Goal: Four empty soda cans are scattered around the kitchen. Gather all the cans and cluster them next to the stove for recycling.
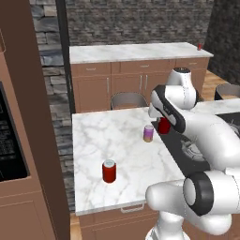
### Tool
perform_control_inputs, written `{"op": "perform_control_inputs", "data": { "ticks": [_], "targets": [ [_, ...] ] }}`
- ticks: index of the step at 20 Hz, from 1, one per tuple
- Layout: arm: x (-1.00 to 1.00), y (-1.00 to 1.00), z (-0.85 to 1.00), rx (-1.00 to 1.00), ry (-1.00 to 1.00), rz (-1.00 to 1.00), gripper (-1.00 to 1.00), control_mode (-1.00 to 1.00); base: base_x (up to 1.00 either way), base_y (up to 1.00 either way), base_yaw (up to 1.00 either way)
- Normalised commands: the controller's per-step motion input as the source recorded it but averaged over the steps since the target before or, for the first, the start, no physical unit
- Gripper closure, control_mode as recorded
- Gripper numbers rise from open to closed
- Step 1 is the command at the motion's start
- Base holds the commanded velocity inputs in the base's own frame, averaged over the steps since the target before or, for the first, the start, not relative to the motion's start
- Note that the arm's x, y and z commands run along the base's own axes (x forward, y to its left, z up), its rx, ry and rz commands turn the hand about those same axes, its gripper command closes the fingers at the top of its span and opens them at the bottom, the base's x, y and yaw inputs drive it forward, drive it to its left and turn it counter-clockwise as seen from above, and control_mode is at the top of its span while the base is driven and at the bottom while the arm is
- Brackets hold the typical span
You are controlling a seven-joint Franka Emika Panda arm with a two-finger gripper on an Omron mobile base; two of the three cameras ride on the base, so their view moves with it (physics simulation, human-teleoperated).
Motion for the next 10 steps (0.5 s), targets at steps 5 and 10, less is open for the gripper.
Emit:
{"op": "perform_control_inputs", "data": {
  "ticks": [5,10],
  "targets": [
    [0.6,0.0,-0.41,0.0,0.0,0.0,1.0,-1.0,0.0,0.0,0.0],
    [0.5,0.01,-0.37,0.0,0.0,0.0,1.0,-1.0,0.0,0.0,0.0]
  ]
}}
